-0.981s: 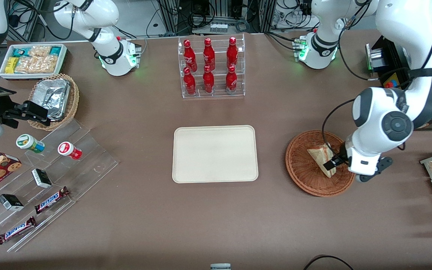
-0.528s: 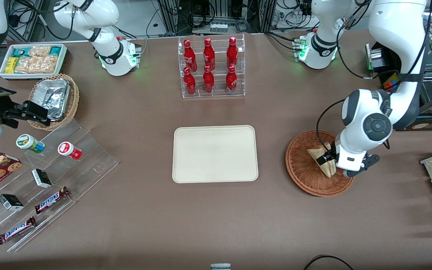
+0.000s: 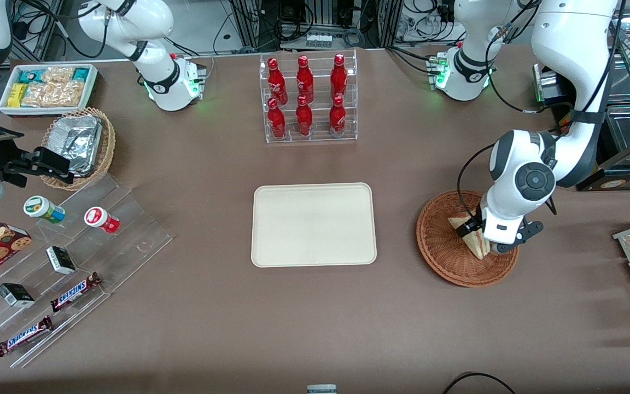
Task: Place sandwich from basket to tray
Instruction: 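Lower the left gripper and close it on the wrapped sandwich, then lift the sandwich and carry it over the cream tray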
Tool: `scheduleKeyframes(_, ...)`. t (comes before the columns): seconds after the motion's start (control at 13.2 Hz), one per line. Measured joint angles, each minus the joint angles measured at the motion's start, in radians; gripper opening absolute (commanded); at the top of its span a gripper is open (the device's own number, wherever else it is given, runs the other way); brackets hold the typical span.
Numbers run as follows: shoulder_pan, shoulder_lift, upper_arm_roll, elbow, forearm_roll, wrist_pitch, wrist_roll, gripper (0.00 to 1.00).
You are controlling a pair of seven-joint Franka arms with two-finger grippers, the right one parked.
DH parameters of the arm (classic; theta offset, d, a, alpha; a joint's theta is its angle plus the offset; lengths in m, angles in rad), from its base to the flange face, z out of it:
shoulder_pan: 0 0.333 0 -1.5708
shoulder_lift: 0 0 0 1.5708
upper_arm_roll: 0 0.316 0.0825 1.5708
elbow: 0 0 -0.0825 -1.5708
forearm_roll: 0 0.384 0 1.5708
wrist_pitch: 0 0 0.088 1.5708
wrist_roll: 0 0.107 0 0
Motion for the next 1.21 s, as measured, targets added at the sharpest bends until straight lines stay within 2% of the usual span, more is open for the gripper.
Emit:
scheduleKeyframes(0.08,0.000,0.000,0.000,-0.003,0.000,0.005,0.000,0.83)
scheduleKeyframes(0.15,0.000,0.000,0.000,-0.012,0.000,0.016,0.000,0.58)
scheduleKeyframes(0.23,0.000,0.000,0.000,-0.023,0.000,0.029,-0.001,0.22)
scheduleKeyframes(0.3,0.000,0.000,0.000,-0.032,0.000,0.035,-0.004,0.00)
scheduleKeyframes(0.75,-0.001,-0.005,0.000,-0.015,0.004,0.014,-0.008,0.00)
scheduleKeyframes(0.98,-0.027,-0.028,-0.007,0.124,0.006,-0.215,-0.001,0.00)
scheduleKeyframes(1.21,-0.113,-0.038,-0.011,0.323,0.005,-0.423,-0.008,0.00)
